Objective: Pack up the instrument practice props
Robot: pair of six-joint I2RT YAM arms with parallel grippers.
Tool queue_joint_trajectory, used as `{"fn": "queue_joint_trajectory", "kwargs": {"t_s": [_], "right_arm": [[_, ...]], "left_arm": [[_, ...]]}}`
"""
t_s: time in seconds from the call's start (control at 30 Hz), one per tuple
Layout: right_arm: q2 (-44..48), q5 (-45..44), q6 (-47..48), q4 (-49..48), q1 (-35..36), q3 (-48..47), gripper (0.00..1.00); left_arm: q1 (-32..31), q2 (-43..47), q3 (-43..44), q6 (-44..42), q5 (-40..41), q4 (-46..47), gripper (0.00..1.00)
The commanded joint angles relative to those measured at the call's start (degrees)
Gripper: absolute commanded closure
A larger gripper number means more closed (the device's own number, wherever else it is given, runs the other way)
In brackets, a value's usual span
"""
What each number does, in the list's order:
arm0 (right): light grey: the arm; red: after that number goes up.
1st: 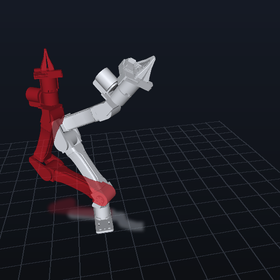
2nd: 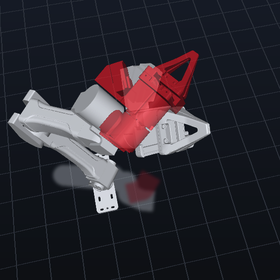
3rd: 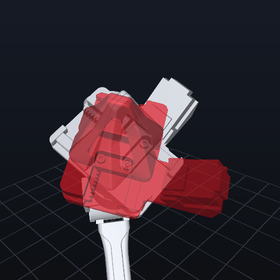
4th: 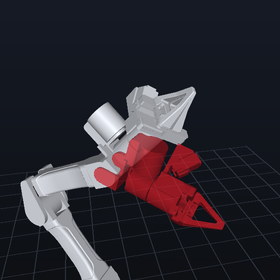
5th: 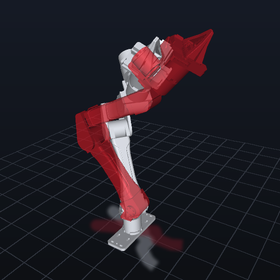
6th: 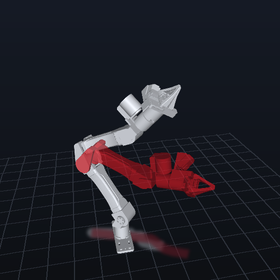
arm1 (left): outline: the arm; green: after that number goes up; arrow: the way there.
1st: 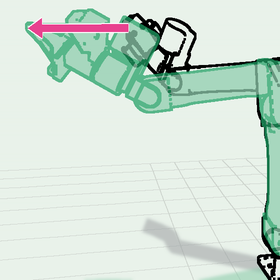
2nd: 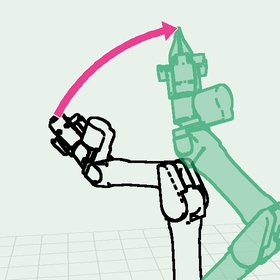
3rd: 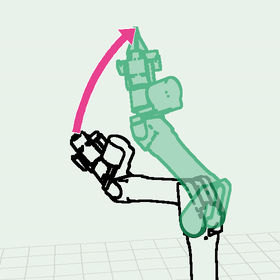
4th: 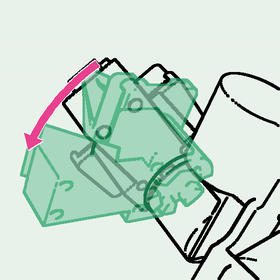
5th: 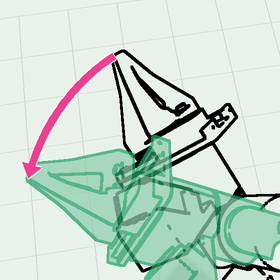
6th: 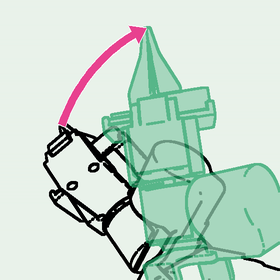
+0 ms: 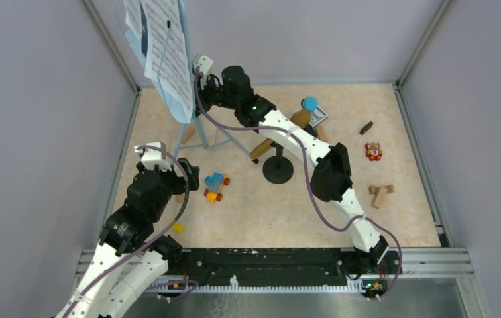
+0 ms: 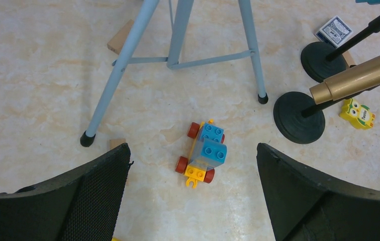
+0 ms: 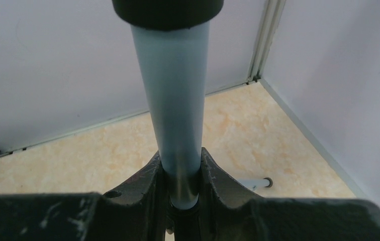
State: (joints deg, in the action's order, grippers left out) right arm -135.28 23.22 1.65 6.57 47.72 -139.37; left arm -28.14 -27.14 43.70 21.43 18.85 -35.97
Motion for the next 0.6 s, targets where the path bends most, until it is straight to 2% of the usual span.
{"fn": "queue_joint_trajectory", "kwargs": {"t_s": [0.0, 0.2, 0.47, 0.57], "right_arm": [[5.92, -2.06, -7.01, -7.09, 5.02, 8.66, 1.0], [18.41, -9.3, -11.66, -14.91, 7.05, 26.39, 1.0], [27.84, -13.2, -14.79, -9.71, 10.01, 36.68, 1.0], [33.2, -14.98, -16.28, -12.14, 10.12, 44.38, 1.0]], "left_arm": [[0.07, 0.24, -0.35, -0.51, -0.51, 3.03, 0.01], [0.06, 0.96, -0.31, -0.71, -0.61, 3.03, 0.02], [0.04, 5.17, 3.17, -2.06, -5.41, 2.53, 0.01], [0.02, 5.52, 4.94, -2.2, -8.38, 1.98, 0.01]]}}
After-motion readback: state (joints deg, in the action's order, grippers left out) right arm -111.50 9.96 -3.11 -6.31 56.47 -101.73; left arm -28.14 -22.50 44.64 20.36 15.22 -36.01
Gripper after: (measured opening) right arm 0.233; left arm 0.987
